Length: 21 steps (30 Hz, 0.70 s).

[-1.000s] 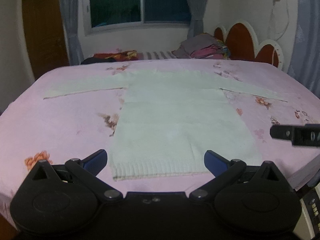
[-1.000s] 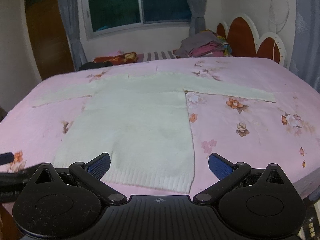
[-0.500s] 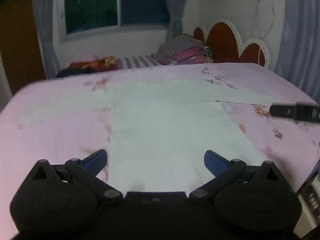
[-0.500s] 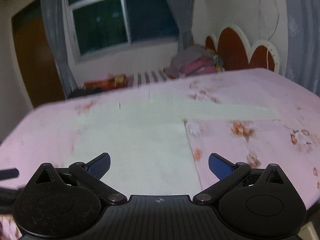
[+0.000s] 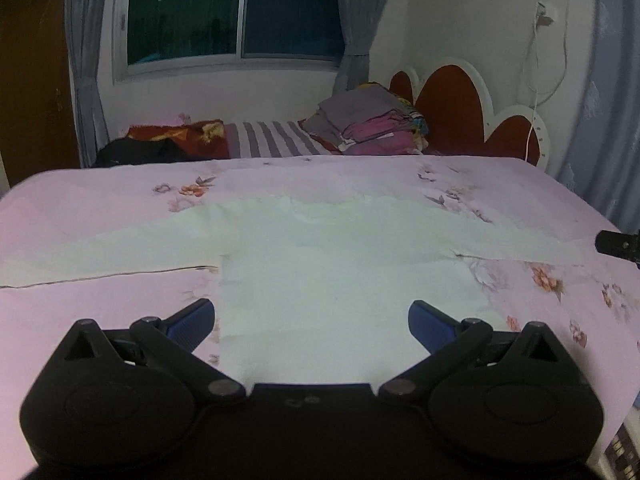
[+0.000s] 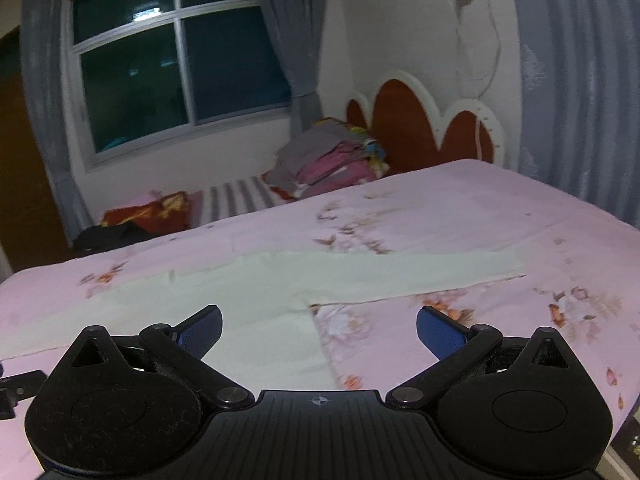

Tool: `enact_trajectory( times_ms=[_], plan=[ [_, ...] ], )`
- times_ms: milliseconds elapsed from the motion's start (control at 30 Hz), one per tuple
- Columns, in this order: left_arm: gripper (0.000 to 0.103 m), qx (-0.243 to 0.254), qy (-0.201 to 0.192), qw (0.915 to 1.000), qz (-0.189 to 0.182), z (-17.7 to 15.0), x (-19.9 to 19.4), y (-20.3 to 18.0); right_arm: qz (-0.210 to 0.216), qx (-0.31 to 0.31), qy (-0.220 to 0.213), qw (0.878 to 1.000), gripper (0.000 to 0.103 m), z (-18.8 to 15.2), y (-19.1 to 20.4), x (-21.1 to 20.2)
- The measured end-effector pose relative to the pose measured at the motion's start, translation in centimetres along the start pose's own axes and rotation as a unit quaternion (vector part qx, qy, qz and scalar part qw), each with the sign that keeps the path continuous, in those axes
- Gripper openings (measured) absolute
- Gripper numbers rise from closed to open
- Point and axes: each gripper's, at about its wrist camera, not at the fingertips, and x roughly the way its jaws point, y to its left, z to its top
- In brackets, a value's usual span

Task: Fold small clothes
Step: 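Move the right tool down toward the sweater sleeve nearest it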

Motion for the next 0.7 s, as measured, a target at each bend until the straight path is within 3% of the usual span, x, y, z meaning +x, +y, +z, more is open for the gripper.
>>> enact_trajectory(
  times_ms=[167,333,367,400,433,633,700],
  plan=[
    [0.103,-0.002,0.005,1.0,-0.007,0.8,2.8,-0.3,-0.034,0.032,-0.035,0.998,0.103,1.8,-3.4,2.0],
    [0.103,0.006,0.015,0.9997,0.018,2.1,6.7,-2.0,-0.071,0.054,-0.056,0.994,0.102,3.8,-8.5,5.6],
    [0.103,0.004,0.02,0.9995,0.022,2.4,7.5,-2.3,-0.077,0.058,-0.056,0.994,0.094,4.2,-9.7,6.4],
    [0.103,0.003,0.026,0.9993,0.027,2.8,8.5,-2.8,-0.083,0.065,-0.051,0.993,0.076,4.5,-11.1,7.7],
    [0.103,0.003,0.031,0.999,0.032,3.1,9.3,-3.3,-0.088,0.076,-0.041,0.992,0.07,4.8,-12.5,8.9],
    [0.103,0.024,0.059,0.9959,0.064,4.2,14.3,-6.1,-0.113,0.155,0.0,0.981,0.067,5.1,-21.8,16.2],
    [0.103,0.018,0.065,0.995,0.073,4.3,15.6,-6.4,-0.112,0.182,0.015,0.977,0.044,4.5,-24.4,18.3]
  ],
)
